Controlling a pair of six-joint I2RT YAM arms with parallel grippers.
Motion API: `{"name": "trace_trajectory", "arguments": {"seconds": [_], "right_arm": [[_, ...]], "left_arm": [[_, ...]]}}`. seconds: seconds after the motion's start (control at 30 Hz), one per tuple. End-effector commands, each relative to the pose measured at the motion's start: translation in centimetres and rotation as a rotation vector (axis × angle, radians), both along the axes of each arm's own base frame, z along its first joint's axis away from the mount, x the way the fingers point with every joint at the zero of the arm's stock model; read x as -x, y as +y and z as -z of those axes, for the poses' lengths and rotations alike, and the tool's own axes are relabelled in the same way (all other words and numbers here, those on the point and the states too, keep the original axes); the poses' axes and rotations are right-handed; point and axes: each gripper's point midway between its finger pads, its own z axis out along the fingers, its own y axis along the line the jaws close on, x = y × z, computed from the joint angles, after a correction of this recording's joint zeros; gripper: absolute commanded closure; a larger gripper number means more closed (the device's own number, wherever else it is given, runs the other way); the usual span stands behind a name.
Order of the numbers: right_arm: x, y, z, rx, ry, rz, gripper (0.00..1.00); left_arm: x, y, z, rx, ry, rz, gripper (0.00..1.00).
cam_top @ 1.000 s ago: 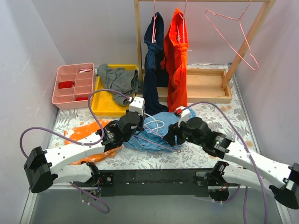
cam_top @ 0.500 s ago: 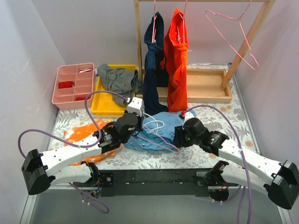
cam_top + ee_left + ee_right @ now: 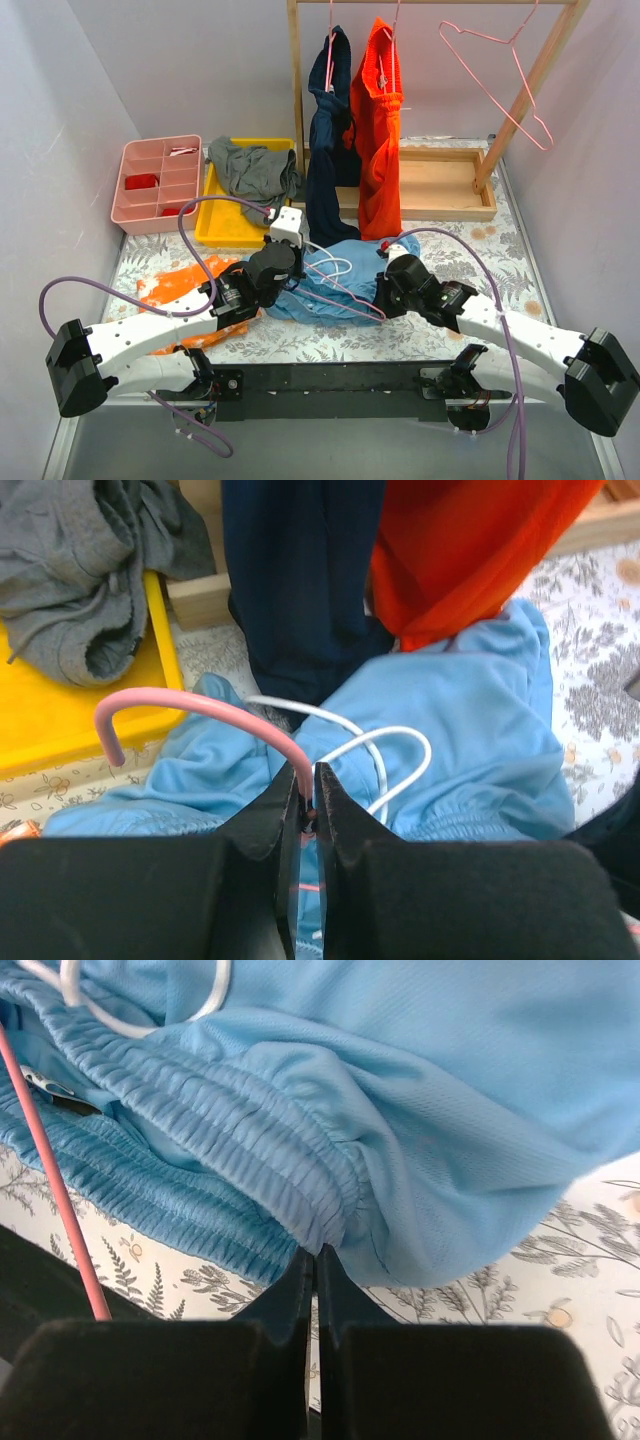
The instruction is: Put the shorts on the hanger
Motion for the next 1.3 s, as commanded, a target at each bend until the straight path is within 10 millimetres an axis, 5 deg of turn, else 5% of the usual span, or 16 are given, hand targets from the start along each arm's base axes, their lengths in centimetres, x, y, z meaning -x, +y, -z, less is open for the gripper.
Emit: {"name": "trace_trajectory", "arguments": {"seconds": [0.0, 0.2, 0.8, 1.27], "right_arm": [[-1.6, -2.2, -2.5, 0.030, -0.099, 0.111, 0.99], [-1.1, -3.9, -3.9, 0.048, -0.111, 0.140, 0.99], [-0.9, -4.1, -9.4, 0.012, -0.159, 0.119, 0.99], [-1.7, 1.8, -14.5, -0.164, -0.138, -0.024, 0.99]], "left_arm": [[-1.4, 1.8, -2.2, 0.029, -0.099, -0.131, 1.00], [-2.2, 2.0, -2.7, 0.039, -0.161, -0.174, 1.00], [-2.7, 3.0, -1.0, -0.011, -0.171, -0.236, 1.00], [-3.4, 0.7, -2.1, 0.049, -0.196, -0.241, 1.00]]}}
